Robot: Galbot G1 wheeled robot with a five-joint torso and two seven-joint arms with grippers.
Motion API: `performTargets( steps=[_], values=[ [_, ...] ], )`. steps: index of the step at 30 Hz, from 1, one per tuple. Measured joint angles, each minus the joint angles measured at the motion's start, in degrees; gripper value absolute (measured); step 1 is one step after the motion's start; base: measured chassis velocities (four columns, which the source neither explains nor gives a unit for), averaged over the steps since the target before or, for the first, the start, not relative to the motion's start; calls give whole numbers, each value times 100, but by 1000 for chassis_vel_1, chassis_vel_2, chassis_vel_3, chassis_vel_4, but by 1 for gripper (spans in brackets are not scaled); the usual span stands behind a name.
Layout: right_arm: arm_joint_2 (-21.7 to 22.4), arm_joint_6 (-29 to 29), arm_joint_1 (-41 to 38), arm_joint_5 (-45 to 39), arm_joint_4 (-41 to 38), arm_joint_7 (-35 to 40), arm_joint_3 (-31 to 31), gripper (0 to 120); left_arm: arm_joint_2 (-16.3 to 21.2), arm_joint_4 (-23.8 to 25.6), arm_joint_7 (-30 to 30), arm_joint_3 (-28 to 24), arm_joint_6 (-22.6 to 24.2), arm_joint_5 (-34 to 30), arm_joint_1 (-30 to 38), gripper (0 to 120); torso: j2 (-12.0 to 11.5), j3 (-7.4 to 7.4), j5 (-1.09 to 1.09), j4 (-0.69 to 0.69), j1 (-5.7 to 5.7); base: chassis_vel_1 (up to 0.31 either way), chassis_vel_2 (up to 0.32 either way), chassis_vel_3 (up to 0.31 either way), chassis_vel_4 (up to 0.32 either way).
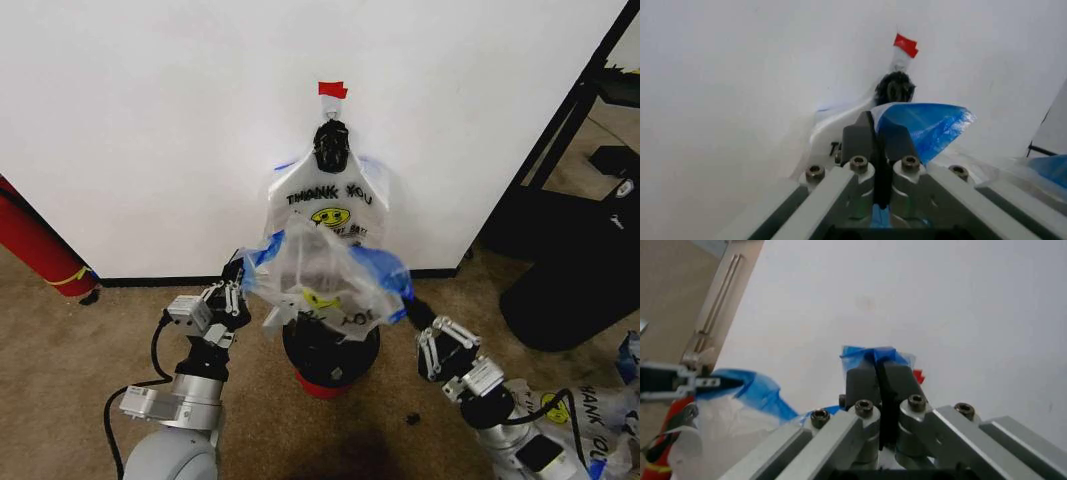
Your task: Pick up the garbage bag from the wall and place it over the trash bin.
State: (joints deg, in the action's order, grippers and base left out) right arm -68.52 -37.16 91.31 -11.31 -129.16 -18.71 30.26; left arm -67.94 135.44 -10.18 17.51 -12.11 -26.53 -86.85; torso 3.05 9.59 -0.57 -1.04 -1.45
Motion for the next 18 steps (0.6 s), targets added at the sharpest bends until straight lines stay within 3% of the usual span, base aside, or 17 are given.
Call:
performTargets(
  steps=[9, 18],
  values=[
    [-79, -39, -127, 58, 345, 40, 1, 0, -34, -96, 8, -73, 38, -14, 81, 0, 0, 0, 0, 0, 0, 0, 0, 0, 0],
    [-101, -96, -555, 300, 1032, 34, -16, 0, -191, -882, -163, -371, 48, -68, 280, 0, 0, 0, 0, 0, -1, 0, 0, 0, 0]
  ],
)
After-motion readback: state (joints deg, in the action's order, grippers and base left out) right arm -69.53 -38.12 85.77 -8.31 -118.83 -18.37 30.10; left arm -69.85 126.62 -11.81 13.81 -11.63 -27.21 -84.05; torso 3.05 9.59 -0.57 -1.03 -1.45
